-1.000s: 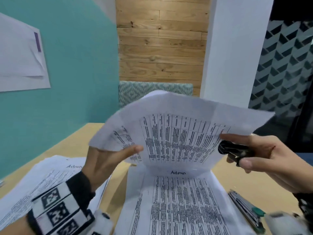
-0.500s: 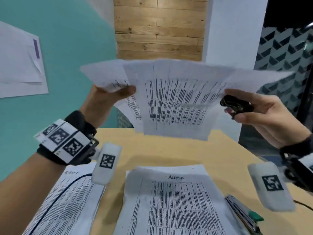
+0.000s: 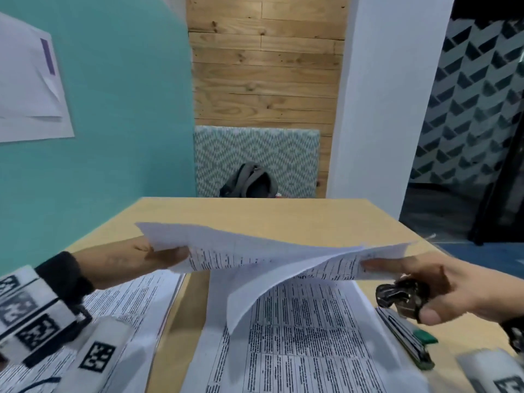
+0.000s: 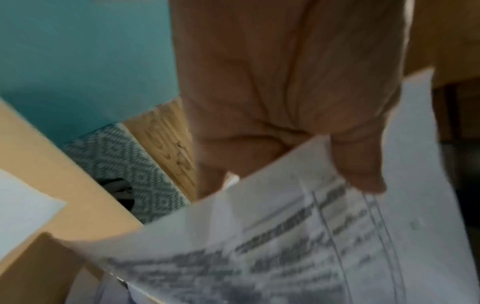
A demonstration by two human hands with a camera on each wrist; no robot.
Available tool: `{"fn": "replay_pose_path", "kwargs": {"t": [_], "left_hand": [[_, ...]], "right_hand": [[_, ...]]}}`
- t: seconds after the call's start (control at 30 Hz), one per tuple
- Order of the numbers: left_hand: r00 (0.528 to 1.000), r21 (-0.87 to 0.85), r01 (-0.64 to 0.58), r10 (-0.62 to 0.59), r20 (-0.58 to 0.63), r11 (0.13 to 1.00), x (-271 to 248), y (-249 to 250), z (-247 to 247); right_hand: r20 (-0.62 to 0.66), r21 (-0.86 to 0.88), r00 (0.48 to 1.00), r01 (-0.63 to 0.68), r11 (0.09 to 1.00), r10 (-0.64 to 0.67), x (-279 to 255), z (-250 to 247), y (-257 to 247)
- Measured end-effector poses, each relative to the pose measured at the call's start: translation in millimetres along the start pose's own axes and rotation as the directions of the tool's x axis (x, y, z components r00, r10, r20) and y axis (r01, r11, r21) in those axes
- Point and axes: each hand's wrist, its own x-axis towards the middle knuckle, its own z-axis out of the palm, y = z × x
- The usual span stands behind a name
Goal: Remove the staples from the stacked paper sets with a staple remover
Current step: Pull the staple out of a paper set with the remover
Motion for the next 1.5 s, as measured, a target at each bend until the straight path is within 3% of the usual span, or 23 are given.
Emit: {"fn": "replay_pose_path", "kwargs": {"t": [0.13, 0.2, 0.27, 0.37, 0.4, 0.47, 0.53, 0.6, 0.63, 0.67, 0.73, 0.8, 0.87, 1.03, 1.07, 1.13, 1.17, 1.2, 1.27, 1.33, 1.4, 1.43, 1.5], "left_hand": [[0.963, -0.077, 0.146, -0.124, 0.239, 0.986, -7, -13, -7], [0.950, -0.119, 0.177, -0.139, 0.278, 0.977, -5, -24, -5], [0.971, -0.097, 0.146, -0.124, 0.204, 0.985, -5, -21, -11], [0.992, -0.089, -0.078, 0.068, -0.111, 0.993, -18, 2, -37], [0.948, -0.014, -0.187, 0.177, -0.264, 0.982, -26, 12, -42], [0.788, 0.285, -0.289, 0.396, -0.471, 0.914, -35, 37, -31], [0.680, 0.637, -0.211, 0.579, -0.449, 0.742, -35, 65, 8], [0.663, 0.859, -0.041, 0.657, -0.359, 0.510, -28, 89, 49], [0.694, 0.890, 0.020, 0.634, -0.341, 0.456, -22, 88, 59], [0.771, 0.884, 0.073, 0.536, -0.344, 0.463, -14, 92, 63], [0.913, 0.804, 0.084, 0.277, -0.299, 0.589, 6, 96, 56], [0.997, 0.717, 0.005, 0.051, -0.057, 0.698, 24, 89, 45], [0.975, 0.641, -0.017, -0.131, 0.182, 0.767, 36, 78, 38], [0.818, 0.541, 0.050, -0.346, 0.460, 0.839, 42, 69, 36], [0.813, 0.594, 0.062, -0.385, 0.436, 0.802, 41, 67, 37], [0.892, 0.807, 0.060, -0.394, 0.221, 0.588, 38, 57, 40], [0.943, 0.877, 0.083, -0.321, 0.084, 0.474, 38, 50, 39], [0.970, 0.892, 0.128, -0.244, -0.020, 0.433, 35, 44, 37], [0.973, 0.820, 0.188, -0.216, -0.081, 0.541, 32, 37, 28], [0.958, 0.638, 0.204, -0.286, 0.026, 0.742, 34, 34, 16], [0.921, 0.460, 0.229, -0.345, 0.184, 0.858, 39, 42, 12], [0.904, 0.402, 0.253, -0.364, 0.227, 0.880, 42, 45, 9], [0.874, 0.352, 0.369, -0.450, 0.185, 0.861, 53, 45, 3]], "right_hand": [[0.038, -0.100, 0.996, -0.077, 0.992, 0.081, -6, 0, 3], [0.048, -0.142, 0.993, -0.100, 0.985, 0.108, -6, 3, 5], [-0.013, -0.171, 0.996, -0.089, 0.981, 0.088, -4, 6, 6], [-0.124, -0.108, 0.992, 0.016, 0.994, -0.029, -4, 8, 1], [-0.151, -0.105, 0.987, 0.042, 0.994, -0.058, -3, 8, -2], [-0.180, -0.120, 0.978, 0.085, 0.989, -0.106, 0, 9, -9], [-0.191, -0.146, 0.972, 0.112, 0.983, -0.139, 3, 10, -15], [-0.174, -0.145, 0.973, 0.126, 0.981, -0.150, 7, 12, -21], [-0.161, -0.147, 0.975, 0.130, 0.981, -0.153, 8, 13, -23], [-0.152, -0.153, 0.977, 0.129, 0.980, -0.153, 9, 15, -24], [-0.143, -0.161, 0.979, 0.123, 0.979, -0.147, 10, 19, -25], [-0.148, -0.193, 0.978, 0.119, 0.974, -0.149, 8, 24, -23], [-0.161, -0.251, 0.977, 0.099, 0.963, -0.142, 5, 30, -18], [-0.187, -0.231, 0.973, 0.086, 0.969, -0.131, -1, 38, -4], [-0.212, -0.173, 0.969, 0.092, 0.981, -0.129, -3, 37, -1], [-0.264, -0.119, 0.956, 0.100, 0.988, -0.129, -8, 33, 5], [-0.275, -0.128, 0.952, 0.100, 0.987, -0.132, -9, 31, 7], [-0.280, -0.122, 0.952, 0.097, 0.988, -0.128, -11, 31, 7], [-0.287, -0.069, 0.953, 0.082, 0.994, -0.099, -12, 29, 9], [-0.308, -0.048, 0.948, 0.064, 0.997, -0.076, -10, 28, 12], [-0.337, -0.043, 0.940, 0.043, 0.998, -0.055, -9, 27, 14], [-0.356, -0.034, 0.933, 0.042, 0.999, -0.051, -8, 27, 14], [-0.414, 0.001, 0.909, 0.052, 0.999, -0.047, -6, 27, 13]]}}
